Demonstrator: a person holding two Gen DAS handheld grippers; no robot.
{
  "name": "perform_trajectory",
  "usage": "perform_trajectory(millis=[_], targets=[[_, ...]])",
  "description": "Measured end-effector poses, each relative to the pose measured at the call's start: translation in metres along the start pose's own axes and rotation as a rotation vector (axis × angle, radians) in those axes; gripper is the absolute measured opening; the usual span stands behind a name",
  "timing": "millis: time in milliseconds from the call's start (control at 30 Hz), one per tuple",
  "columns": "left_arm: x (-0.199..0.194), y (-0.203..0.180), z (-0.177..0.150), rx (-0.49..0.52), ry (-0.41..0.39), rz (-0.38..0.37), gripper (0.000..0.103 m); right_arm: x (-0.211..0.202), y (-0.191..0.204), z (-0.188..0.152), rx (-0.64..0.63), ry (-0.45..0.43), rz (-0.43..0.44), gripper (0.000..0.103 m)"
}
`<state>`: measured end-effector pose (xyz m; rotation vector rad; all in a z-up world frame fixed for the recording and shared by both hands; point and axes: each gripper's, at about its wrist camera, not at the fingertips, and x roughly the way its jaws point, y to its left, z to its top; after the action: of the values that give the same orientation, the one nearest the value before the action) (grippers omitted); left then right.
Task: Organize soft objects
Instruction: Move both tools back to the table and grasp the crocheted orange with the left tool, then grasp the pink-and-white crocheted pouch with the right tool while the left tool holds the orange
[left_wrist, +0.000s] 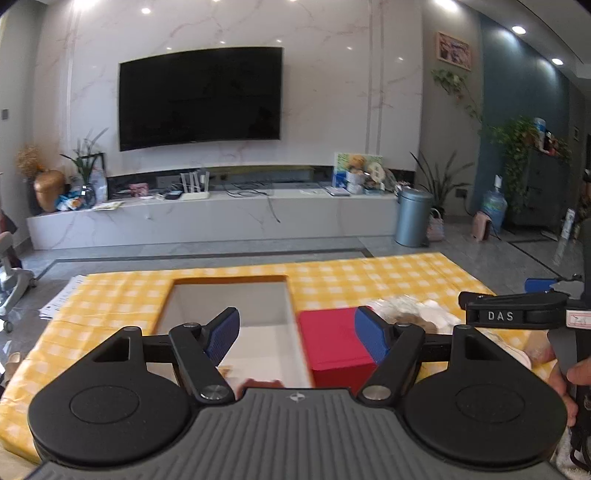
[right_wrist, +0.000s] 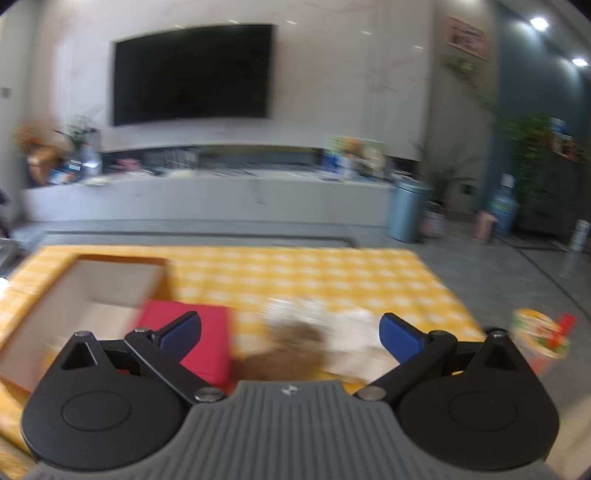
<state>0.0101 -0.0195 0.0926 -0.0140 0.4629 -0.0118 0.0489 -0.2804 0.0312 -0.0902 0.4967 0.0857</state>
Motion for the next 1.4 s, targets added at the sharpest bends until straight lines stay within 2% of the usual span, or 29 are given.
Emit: perform_trajectory(millis=[100,200,300,400,600,833,1000,1133,1233,1300,1400], targets=[[0.013,-0.032,-0.009,0.03,0.031,-0.069,0.083,0.012,-0.026,-0.01,-0.008,0.036,-0.201,0.1],[0.029,-0.066,-0.023,0.067,0.064,-0.144,0.083,0.032,-0.061,-0.022,0.03,0.126,-0.272,0.1],[0.046,-0.098,-0.042,0.142,0.069,-0.131,0.083,0.052,-0.089,-0.037,0.086,0.205,-0.277,0.1],[0.07,-0.126,-0.058,0.177,0.117,-0.139,0.083,0.066,-0.1,-0.052,0.13,0.272,-0.266,0.1],[0.115,-0.16,-0.091,0.193,0.21,-0.257,0.083,0.086,-0.11,-0.067,0.22,0.331,-0.219,0.1],[0.155,-0.177,-0.108,0.201,0.282,-0.207,0.083,0.109,-0.119,-0.077,0.268,0.4,-0.212,0.1],[0.179,-0.185,-0.117,0.229,0.309,-0.129,0.083,0.106,-0.125,-0.077,0.289,0.368,-0.238,0.1],[0.196,-0.185,-0.126,0.205,0.364,-0.122,0.083,0.113,-0.13,-0.08,0.319,0.381,-0.239,0.1],[0.204,-0.182,-0.129,0.17,0.386,-0.118,0.081,0.12,-0.127,-0.081,0.296,0.401,-0.257,0.1],[0.206,-0.18,-0.131,0.169,0.381,-0.123,0.066,0.121,-0.124,-0.081,0.279,0.396,-0.263,0.1],[0.209,-0.176,-0.132,0.175,0.38,-0.132,0.056,0.121,-0.126,-0.078,0.298,0.36,-0.273,0.1]])
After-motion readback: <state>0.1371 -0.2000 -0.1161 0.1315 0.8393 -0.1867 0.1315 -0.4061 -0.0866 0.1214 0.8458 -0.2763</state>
